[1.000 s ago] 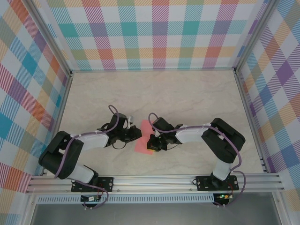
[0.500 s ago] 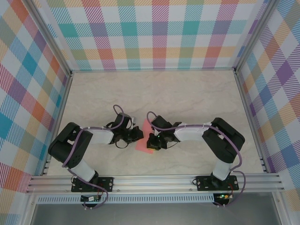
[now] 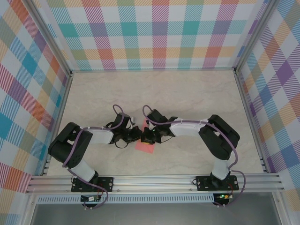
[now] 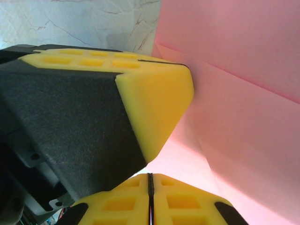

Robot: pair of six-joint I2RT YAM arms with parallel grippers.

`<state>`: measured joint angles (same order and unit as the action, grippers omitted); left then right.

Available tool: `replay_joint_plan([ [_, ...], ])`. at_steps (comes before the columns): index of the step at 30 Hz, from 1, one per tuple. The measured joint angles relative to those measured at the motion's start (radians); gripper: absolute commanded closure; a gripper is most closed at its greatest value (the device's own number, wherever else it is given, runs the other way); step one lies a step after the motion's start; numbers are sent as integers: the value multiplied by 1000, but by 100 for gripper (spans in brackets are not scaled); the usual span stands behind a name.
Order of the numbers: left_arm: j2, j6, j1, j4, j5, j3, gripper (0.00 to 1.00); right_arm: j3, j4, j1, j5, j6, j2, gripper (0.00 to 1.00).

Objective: Fold a paper plane with a square sheet of paper (pick it up from the middle)
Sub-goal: Fold the triangle a second time at the center of the table, then turn over the paper at the center of the table.

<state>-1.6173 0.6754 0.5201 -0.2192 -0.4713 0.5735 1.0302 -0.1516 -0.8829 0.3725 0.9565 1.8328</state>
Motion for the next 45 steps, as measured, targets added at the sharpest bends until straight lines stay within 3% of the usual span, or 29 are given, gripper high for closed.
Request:
replay_joint_plan([
  [18, 4, 16, 3, 0, 13, 0, 95, -185, 234, 8, -5, 27, -20, 89],
  [30, 4, 16, 3, 0, 16, 0, 95, -325, 155, 8, 67, -61, -150, 87],
  [45, 5, 20, 3, 0, 16, 0, 95, -218, 6, 2, -16, -71, -214, 84],
])
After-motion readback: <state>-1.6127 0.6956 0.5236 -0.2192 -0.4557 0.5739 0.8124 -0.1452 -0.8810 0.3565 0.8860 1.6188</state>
